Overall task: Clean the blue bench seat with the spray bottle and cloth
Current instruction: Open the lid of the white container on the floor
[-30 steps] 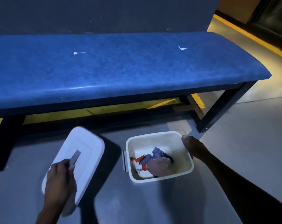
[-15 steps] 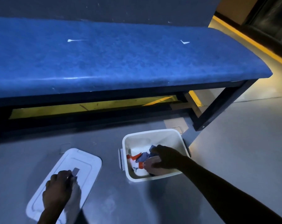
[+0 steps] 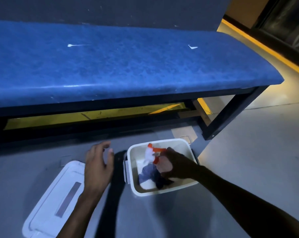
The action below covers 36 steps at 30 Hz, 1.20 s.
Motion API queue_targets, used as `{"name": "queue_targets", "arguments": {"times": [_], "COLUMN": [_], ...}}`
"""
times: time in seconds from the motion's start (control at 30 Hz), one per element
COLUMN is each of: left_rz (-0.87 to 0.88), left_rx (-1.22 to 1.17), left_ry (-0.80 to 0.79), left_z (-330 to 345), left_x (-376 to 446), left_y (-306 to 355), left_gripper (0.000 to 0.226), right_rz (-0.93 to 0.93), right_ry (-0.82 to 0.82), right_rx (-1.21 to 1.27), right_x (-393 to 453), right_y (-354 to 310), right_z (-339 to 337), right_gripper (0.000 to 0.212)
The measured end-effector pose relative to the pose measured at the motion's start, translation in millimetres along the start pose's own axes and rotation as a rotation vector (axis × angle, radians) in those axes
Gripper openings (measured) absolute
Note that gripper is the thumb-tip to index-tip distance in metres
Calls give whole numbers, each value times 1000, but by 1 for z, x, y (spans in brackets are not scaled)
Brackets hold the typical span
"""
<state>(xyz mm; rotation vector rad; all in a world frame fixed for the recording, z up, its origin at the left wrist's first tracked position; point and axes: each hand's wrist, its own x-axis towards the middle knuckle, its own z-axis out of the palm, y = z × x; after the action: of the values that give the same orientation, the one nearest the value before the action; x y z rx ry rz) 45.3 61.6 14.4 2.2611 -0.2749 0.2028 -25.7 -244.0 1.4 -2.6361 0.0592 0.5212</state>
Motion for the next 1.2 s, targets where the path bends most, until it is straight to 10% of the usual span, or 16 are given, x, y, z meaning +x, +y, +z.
{"name": "queue_targets", "arguments": {"times": [0.37, 0.63, 0.87, 1.2], "left_rz": [-35, 72, 135, -378], "left_rx": [323, 470, -89, -624], "left_ry": [-994, -939, -848, -626], "left_z": [166, 199, 85, -122], "left_x": [-15, -18, -9, 18], "left_y": [55, 28, 39, -8], "left_gripper": [90, 58, 44, 36], "right_rz": [48, 45, -3, -134], "right_ry": [246, 298, 384, 393], "right_rx": [196, 253, 418, 443], "right_x": [-30, -36, -32, -10], "right_y": [46, 52, 29, -83], "right_z": [-33, -25, -47, -73], "right_gripper": [81, 78, 57, 63]}}
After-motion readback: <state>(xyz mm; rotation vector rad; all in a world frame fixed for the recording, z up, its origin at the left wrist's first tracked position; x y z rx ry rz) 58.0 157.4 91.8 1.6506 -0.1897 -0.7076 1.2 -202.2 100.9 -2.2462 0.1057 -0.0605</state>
